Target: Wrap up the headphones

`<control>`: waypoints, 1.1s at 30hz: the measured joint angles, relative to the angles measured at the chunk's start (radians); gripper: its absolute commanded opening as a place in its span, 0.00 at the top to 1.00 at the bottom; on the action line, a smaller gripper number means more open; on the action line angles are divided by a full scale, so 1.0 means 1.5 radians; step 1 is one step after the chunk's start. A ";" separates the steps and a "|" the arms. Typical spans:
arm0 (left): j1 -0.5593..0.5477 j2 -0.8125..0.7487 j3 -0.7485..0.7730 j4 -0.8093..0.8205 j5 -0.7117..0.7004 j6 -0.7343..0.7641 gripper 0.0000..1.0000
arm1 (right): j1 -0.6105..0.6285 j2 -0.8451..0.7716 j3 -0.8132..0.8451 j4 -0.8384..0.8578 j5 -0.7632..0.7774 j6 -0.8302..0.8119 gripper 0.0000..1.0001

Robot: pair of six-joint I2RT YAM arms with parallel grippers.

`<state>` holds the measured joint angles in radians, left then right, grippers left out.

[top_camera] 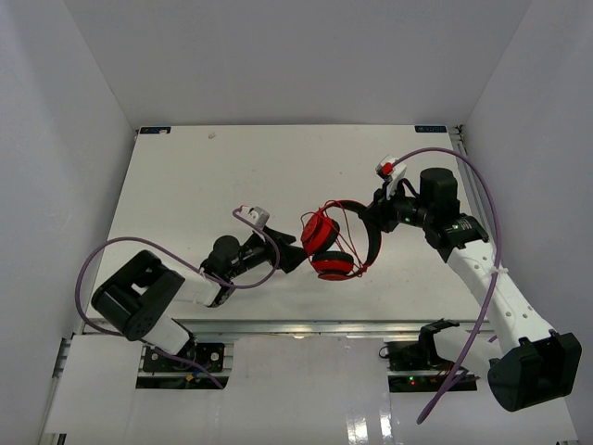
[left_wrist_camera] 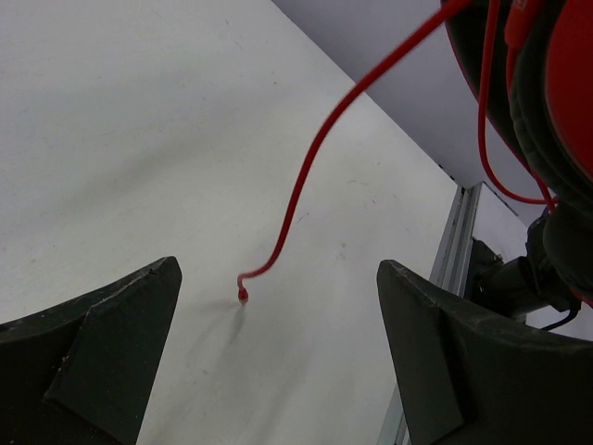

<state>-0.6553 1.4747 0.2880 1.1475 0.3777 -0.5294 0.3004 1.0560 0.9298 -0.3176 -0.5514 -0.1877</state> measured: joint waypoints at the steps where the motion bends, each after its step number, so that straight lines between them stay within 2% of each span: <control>1: -0.001 0.015 0.011 0.009 0.002 -0.004 0.02 | 0.000 0.000 0.000 0.000 -0.001 0.001 0.92; 5: -0.010 0.058 0.056 0.027 -0.002 -0.009 0.04 | -0.002 0.001 0.001 -0.001 -0.007 0.003 0.92; 8: -0.028 0.080 0.090 0.016 -0.018 -0.001 0.23 | -0.004 0.005 0.002 -0.001 -0.011 0.009 0.92; 10: -0.035 0.086 0.102 0.013 -0.026 0.002 0.28 | -0.004 0.006 0.003 -0.001 -0.013 0.013 0.92; 18: -0.048 0.109 0.096 0.029 -0.045 -0.007 0.30 | -0.009 0.010 0.020 -0.002 -0.014 0.025 0.92; 25: -0.084 0.152 0.082 0.054 -0.068 -0.024 0.36 | -0.013 0.035 0.049 -0.001 -0.019 0.047 0.92; 29: -0.102 0.163 0.082 0.064 -0.081 -0.029 0.48 | -0.014 0.041 0.054 -0.001 -0.020 0.056 0.92; 33: -0.110 0.163 0.082 0.071 -0.089 -0.030 0.74 | -0.019 0.042 0.062 -0.002 -0.021 0.063 0.92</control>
<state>-0.8208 1.7191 0.4103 1.2543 0.2444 -0.5747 0.2725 1.1194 1.0221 -0.3201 -0.5835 -0.0938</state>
